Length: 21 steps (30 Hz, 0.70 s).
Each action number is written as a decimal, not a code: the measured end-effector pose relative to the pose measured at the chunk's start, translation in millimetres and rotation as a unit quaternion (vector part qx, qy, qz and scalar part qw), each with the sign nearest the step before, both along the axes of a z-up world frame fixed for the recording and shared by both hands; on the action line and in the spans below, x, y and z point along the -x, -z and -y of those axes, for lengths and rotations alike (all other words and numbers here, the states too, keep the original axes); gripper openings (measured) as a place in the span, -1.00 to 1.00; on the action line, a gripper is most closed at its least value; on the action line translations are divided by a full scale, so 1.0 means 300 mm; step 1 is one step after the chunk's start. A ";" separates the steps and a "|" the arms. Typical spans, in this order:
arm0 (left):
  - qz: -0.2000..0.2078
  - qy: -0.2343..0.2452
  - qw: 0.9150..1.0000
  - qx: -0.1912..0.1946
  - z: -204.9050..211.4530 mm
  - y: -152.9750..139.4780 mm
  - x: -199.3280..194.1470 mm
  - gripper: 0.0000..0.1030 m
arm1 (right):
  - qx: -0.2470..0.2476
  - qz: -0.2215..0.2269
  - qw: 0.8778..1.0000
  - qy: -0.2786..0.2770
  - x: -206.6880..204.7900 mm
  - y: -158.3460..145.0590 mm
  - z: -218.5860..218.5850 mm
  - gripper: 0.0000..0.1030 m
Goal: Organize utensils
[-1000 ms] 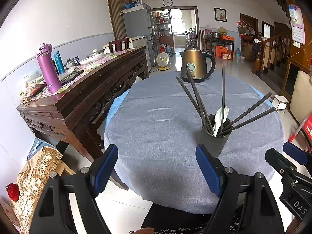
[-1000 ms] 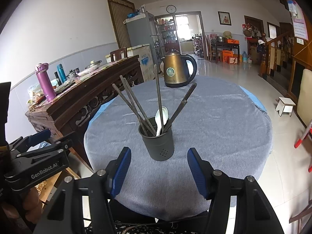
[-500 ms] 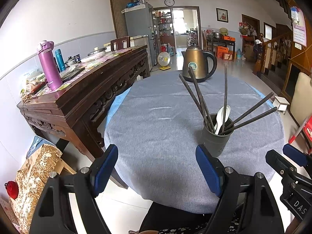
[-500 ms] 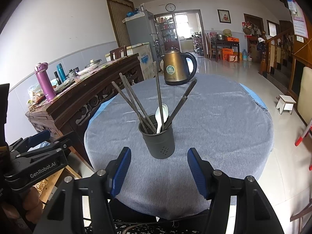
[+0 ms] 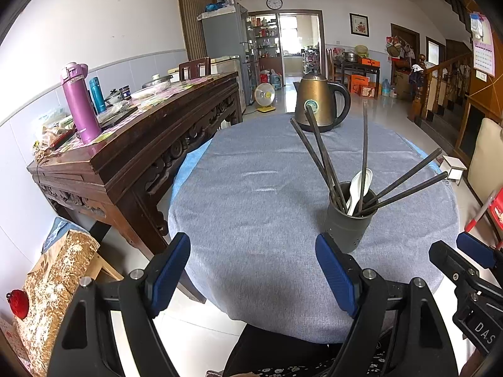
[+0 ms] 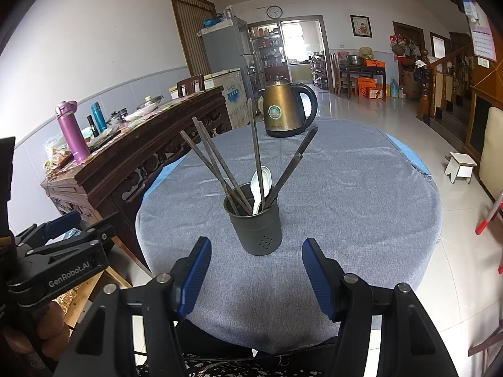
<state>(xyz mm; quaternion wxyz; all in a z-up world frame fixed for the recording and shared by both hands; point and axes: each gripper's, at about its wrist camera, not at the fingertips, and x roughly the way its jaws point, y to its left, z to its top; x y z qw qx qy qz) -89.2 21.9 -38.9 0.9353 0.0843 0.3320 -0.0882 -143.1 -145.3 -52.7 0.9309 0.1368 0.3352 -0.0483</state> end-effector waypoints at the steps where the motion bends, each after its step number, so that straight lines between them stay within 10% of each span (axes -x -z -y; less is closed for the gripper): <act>1: 0.000 0.000 1.000 0.000 0.000 0.000 0.000 0.59 | 0.000 0.000 1.000 0.000 0.000 0.000 0.000 0.25; 21: -0.002 -0.001 1.000 0.000 -0.005 0.009 -0.002 0.59 | -0.001 -0.001 1.000 -0.001 0.000 0.009 -0.008 0.25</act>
